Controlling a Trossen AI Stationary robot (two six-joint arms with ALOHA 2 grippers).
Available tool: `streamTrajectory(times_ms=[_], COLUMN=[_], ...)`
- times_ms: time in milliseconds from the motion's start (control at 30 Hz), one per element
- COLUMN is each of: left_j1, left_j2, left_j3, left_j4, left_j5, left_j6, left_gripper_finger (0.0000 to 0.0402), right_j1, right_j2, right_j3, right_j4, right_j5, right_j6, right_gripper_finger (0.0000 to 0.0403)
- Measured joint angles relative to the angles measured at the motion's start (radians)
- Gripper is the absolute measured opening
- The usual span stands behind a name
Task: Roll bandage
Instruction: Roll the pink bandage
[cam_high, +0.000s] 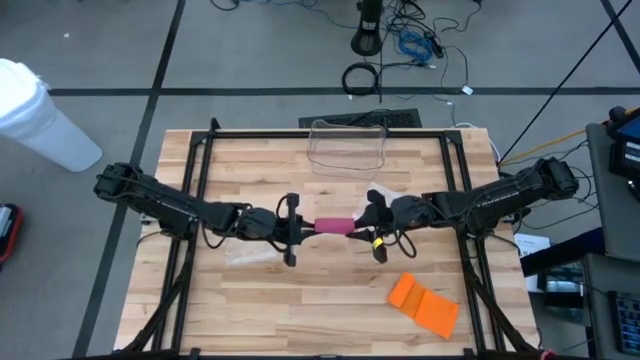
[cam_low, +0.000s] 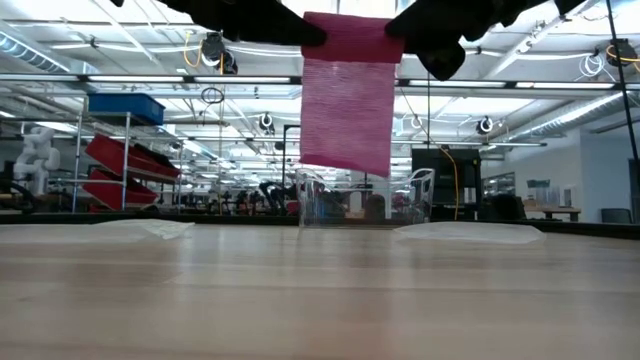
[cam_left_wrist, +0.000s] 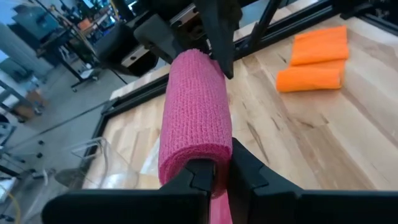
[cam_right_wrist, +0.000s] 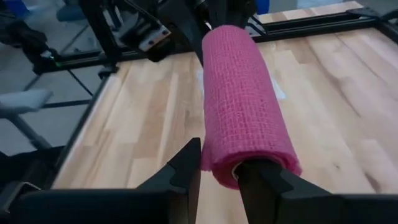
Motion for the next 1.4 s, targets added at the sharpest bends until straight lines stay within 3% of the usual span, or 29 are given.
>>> streamTrajectory(times_ms=[233, 400, 700, 1000, 1233, 1400], left_j1=[-0.017, -0.013, 0.002, 0.013, 0.030, 0.031], left_j2=[0.001, 0.003, 0.006, 0.006, 0.006, 0.006], left_j3=[0.000, -0.003, -0.005, -0.005, -0.006, -0.006], left_j4=[-0.001, 0.003, 0.037, 0.041, 0.052, 0.068], left_j5=[-0.010, 0.044, 0.055, 0.055, 0.059, 0.064], left_j6=[0.011, -0.120, -0.269, -0.299, -0.398, -0.441], left_gripper_finger=[0.0032, 0.0085, 0.0166, 0.0171, 0.0171, 0.0169], right_j1=[-0.009, -0.005, 0.017, 0.066, 0.092, 0.124], right_j2=[0.000, -0.003, 0.002, 0.039, 0.059, 0.061], right_j3=[0.000, 0.000, 0.005, 0.005, 0.006, 0.006], right_j4=[0.000, -0.020, -0.054, -0.045, -0.044, -0.042], right_j5=[0.008, 0.058, 0.218, 0.379, 0.429, 0.524], right_j6=[-0.056, -0.145, -0.336, -0.598, -0.695, -0.735], right_gripper_finger=[0.0064, 0.0012, 0.0006, 0.0006, 0.0005, 0.0005])
